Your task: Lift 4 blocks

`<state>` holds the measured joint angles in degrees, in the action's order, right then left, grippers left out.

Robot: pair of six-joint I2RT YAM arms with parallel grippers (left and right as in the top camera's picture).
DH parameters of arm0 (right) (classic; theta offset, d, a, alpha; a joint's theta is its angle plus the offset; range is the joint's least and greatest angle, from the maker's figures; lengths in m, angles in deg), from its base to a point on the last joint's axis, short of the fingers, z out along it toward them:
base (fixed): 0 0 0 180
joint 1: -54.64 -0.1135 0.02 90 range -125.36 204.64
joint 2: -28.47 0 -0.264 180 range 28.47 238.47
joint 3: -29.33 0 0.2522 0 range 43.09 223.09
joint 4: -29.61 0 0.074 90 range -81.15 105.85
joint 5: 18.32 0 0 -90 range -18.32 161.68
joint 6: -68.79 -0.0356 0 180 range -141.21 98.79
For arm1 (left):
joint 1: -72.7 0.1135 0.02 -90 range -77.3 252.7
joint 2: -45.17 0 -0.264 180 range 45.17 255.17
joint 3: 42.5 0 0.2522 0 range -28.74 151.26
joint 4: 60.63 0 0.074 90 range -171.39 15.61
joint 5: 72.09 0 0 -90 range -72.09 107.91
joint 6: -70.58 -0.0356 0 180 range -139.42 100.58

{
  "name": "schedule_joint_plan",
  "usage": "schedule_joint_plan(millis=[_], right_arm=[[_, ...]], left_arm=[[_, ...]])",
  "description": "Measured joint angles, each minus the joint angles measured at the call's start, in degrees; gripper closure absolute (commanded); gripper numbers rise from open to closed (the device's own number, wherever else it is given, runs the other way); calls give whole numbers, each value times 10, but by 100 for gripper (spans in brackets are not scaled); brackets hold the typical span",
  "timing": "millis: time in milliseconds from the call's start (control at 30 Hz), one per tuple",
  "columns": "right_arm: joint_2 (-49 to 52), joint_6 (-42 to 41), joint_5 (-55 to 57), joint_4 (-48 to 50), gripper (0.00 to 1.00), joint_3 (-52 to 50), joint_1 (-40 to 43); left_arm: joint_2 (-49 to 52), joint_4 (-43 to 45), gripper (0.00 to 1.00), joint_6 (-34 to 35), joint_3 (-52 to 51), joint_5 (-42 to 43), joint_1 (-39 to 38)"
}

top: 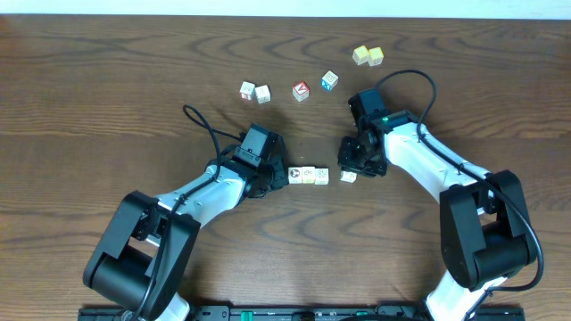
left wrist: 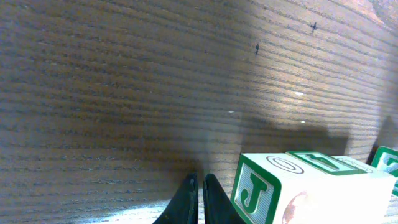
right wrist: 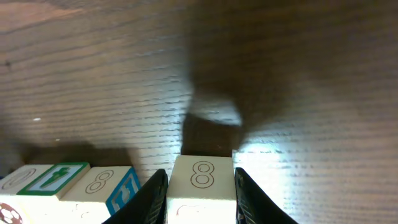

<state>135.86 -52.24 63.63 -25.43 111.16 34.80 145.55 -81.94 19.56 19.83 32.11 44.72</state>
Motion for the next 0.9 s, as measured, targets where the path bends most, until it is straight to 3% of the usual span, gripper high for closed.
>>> schedule_joint_plan(millis=[300, 600, 900], right_arm=[[0, 66, -28, 14, 67, 0, -1], [0, 88, -50, 3, 53, 0, -1], [0, 94, -57, -84, 52, 61, 0]], left_arm=[[0, 0, 93, 0, 0, 0, 0], [0, 0, 93, 0, 0, 0, 0], [0, 0, 93, 0, 0, 0, 0]])
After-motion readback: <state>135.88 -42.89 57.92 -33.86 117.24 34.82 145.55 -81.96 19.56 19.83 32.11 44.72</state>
